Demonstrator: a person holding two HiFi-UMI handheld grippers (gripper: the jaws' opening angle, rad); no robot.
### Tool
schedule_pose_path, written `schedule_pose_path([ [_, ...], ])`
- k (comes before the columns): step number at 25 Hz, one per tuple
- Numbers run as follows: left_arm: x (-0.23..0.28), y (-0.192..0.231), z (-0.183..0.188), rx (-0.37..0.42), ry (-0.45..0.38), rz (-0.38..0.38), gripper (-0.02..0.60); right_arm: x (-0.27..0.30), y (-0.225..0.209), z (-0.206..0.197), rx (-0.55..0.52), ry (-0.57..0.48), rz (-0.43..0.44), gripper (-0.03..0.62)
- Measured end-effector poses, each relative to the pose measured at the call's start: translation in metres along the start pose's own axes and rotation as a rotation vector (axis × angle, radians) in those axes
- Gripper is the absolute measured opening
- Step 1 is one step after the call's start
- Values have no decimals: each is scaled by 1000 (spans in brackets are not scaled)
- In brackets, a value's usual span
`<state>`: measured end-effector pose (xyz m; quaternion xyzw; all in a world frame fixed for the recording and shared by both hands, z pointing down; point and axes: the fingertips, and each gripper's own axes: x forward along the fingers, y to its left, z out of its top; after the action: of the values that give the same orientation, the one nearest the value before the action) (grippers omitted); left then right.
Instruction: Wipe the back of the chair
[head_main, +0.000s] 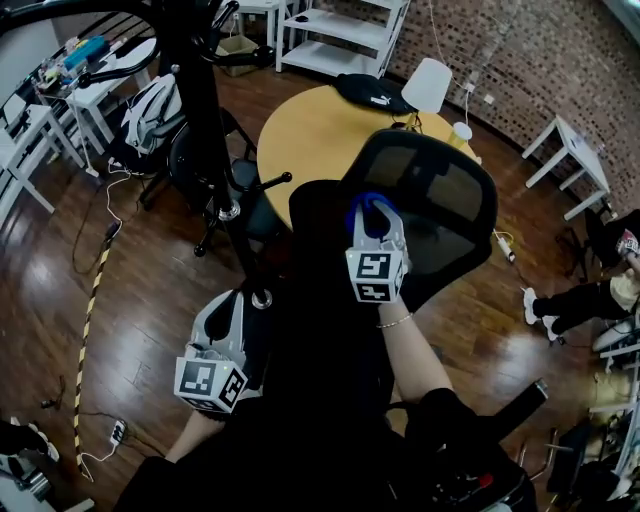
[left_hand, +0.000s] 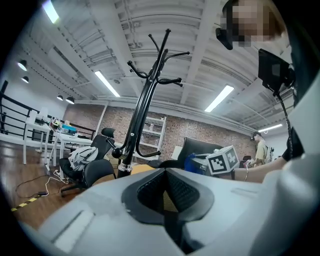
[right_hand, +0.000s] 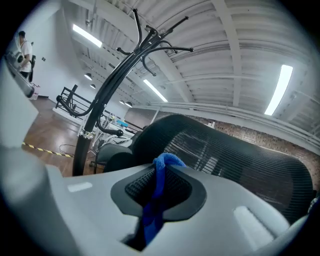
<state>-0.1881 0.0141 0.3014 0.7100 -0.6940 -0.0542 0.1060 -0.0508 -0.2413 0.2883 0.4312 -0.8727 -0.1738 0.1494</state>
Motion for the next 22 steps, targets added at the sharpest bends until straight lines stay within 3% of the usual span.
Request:
schedule_pose_path([
  [7, 2, 0, 8, -5, -5, -48, 8, 2, 48, 35, 29, -53, 88, 34],
  [11, 25, -23, -3, 3, 38, -130, 8, -33, 35, 56, 71, -151, 112, 34],
  [16, 55, -59, -31, 6, 97, -235, 8, -110, -44, 37, 118, -214, -44, 34],
  [22, 67, -90, -38, 5, 114, -294, 8, -177, -152, -58, 133, 26, -324, 34],
])
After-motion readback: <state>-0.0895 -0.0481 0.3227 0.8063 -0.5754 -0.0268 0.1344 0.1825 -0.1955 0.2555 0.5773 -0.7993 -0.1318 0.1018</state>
